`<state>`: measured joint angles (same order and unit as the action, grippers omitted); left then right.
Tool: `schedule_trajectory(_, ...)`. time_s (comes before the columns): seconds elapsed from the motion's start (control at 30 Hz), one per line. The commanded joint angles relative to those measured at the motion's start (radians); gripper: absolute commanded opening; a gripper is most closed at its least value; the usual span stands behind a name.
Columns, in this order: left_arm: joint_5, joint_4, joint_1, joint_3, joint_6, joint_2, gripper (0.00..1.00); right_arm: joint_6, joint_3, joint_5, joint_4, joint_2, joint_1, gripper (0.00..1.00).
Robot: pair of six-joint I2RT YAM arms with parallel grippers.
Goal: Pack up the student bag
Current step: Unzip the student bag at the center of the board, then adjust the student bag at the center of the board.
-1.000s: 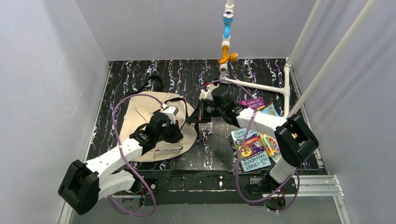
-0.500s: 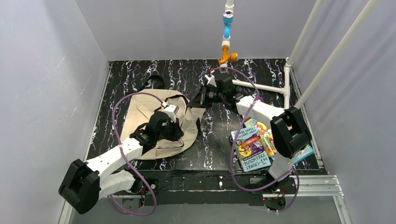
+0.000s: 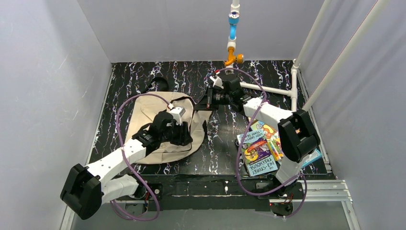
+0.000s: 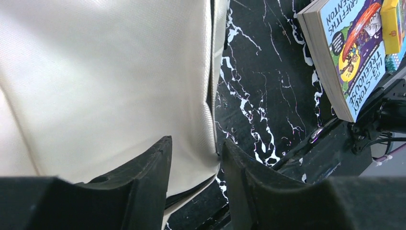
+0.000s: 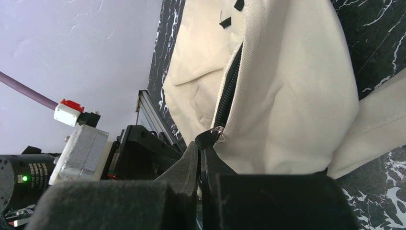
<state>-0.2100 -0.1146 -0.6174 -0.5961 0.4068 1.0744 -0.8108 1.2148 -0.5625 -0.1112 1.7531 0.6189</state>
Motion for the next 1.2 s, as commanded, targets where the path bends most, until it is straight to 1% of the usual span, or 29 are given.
schedule_trajectory(0.0,-0.029,-0.031,0.025,-0.064,-0.014,0.014,0.41,0.015,0.021,-0.021,-0.024,-0.075,0.009,0.08)
schedule_trajectory(0.07,-0.063,-0.034,0.032,-0.083,-0.007,0.033,0.46,0.003,0.031,-0.003,-0.012,-0.072,0.029,0.14)
schedule_trajectory(0.13,-0.093,-0.003,0.034,-0.077,0.007,0.020,0.53,0.011,0.050,0.012,0.001,-0.066,0.055,0.19)
schedule_trajectory(0.17,-0.104,0.001,0.036,-0.075,0.008,-0.001,0.56,0.045,0.077,0.024,0.079,-0.058,0.065,0.20)
schedule_trajectory(0.2,-0.103,-0.009,0.038,-0.076,0.007,-0.020,0.59,0.079,0.102,0.039,0.147,-0.050,0.072,0.23)
schedule_trajectory(0.23,-0.088,-0.032,0.042,-0.079,0.011,-0.041,0.67,0.114,0.115,0.037,0.193,-0.043,0.074,0.27)
schedule_trajectory(0.27,-0.067,-0.057,0.049,-0.081,0.019,-0.061,0.71,0.151,0.122,0.027,0.233,-0.042,0.074,0.32)
schedule_trajectory(0.33,-0.070,-0.096,0.070,-0.080,0.031,-0.104,0.78,0.250,0.130,0.062,0.329,-0.063,0.074,0.43)
schedule_trajectory(0.37,-0.075,-0.118,0.080,-0.082,0.038,-0.122,0.80,0.287,0.126,0.078,0.355,-0.083,0.074,0.48)
schedule_trajectory(0.43,-0.078,-0.155,0.094,-0.096,0.054,-0.151,0.80,0.359,0.113,0.098,0.390,-0.134,0.071,0.57)
schedule_trajectory(0.53,-0.035,-0.213,0.112,-0.144,0.095,-0.159,0.78,0.416,0.103,0.132,0.467,-0.200,0.047,0.62)
schedule_trajectory(0.6,-0.014,-0.228,0.112,-0.229,0.090,-0.092,0.77,0.401,0.027,0.131,0.458,-0.256,-0.040,0.64)
schedule_trajectory(0.63,-0.029,-0.217,0.113,-0.288,0.067,-0.032,0.77,0.380,-0.010,0.115,0.429,-0.262,-0.083,0.65)
schedule_trajectory(0.67,-0.025,-0.212,0.103,-0.356,0.039,0.032,0.77,0.360,-0.042,0.096,0.398,-0.252,-0.098,0.65)
schedule_trajectory(0.7,0.000,-0.212,0.081,-0.392,0.014,0.077,0.77,0.353,-0.057,0.087,0.374,-0.241,-0.100,0.64)
schedule_trajectory(0.73,0.092,-0.215,0.036,-0.450,-0.042,0.136,0.77,0.334,-0.075,0.065,0.347,-0.216,-0.104,0.60)
schedule_trajectory(0.8,0.246,-0.235,-0.020,-0.526,-0.116,0.240,0.70,0.299,-0.104,0.027,0.285,-0.199,-0.105,0.59)
schedule_trajectory(0.87,0.289,-0.250,-0.034,-0.591,-0.149,0.344,0.63,0.295,-0.118,0.020,0.269,-0.196,-0.105,0.59)
schedule_trajectory(0.9,0.301,-0.252,-0.049,-0.621,-0.158,0.385,0.65,0.293,-0.125,0.014,0.265,-0.192,-0.105,0.59)
schedule_trajectory(0.93,0.380,-0.275,-0.069,-0.665,-0.173,0.441,0.67,0.279,-0.143,0.005,0.245,-0.189,-0.105,0.58)
schedule_trajectory(1.0,0.450,-0.310,-0.073,-0.691,-0.173,0.476,0.67,0.262,-0.158,-0.002,0.220,-0.195,-0.102,0.58)
schedule_trajectory(1.07,0.487,-0.318,-0.073,-0.695,-0.167,0.497,0.67,0.257,-0.159,0.004,0.209,-0.199,-0.095,0.58)
schedule_trajectory(1.1,0.487,-0.317,-0.072,-0.697,-0.169,0.506,0.66,0.259,-0.157,0.009,0.208,-0.197,-0.090,0.59)
schedule_trajectory(1.17,0.460,-0.316,-0.072,-0.701,-0.171,0.518,0.58,0.259,-0.152,0.013,0.208,-0.191,-0.077,0.59)
